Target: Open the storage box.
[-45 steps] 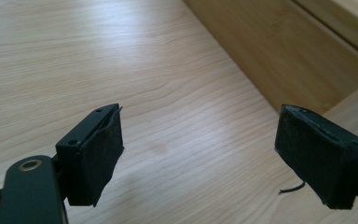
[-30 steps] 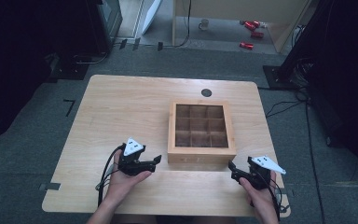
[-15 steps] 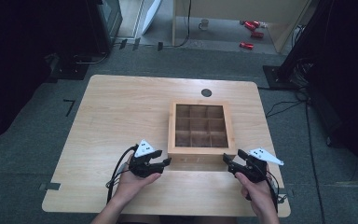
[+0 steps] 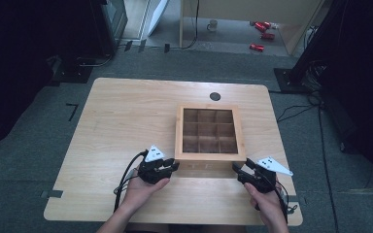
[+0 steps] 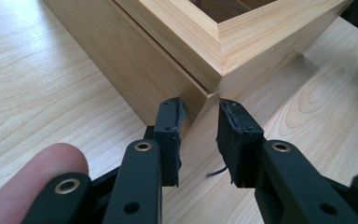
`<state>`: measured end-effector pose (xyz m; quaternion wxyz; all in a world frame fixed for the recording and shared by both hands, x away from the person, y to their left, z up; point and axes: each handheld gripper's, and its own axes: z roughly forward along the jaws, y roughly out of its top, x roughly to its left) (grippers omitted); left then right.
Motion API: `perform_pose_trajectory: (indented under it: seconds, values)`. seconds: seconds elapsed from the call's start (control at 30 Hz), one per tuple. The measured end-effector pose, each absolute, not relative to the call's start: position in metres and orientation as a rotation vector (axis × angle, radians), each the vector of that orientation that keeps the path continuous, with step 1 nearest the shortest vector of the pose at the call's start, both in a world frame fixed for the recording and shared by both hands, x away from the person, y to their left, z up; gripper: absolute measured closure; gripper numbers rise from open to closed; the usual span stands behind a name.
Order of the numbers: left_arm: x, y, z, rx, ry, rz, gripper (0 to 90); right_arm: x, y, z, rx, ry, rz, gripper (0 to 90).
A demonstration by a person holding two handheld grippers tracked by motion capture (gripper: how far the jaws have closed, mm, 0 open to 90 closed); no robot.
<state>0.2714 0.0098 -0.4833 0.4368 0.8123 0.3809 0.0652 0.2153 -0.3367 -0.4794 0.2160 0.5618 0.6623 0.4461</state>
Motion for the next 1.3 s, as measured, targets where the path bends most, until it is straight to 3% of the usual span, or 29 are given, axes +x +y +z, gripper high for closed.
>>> perform_pose_trajectory:
  seconds: [1.3]
  values:
    - [0.2741,0.0162,-0.4740,1.961,0.933,0.113,71.8,0.2196,-0.3361,-0.4851,1.519,1.858,1.227,43.2]
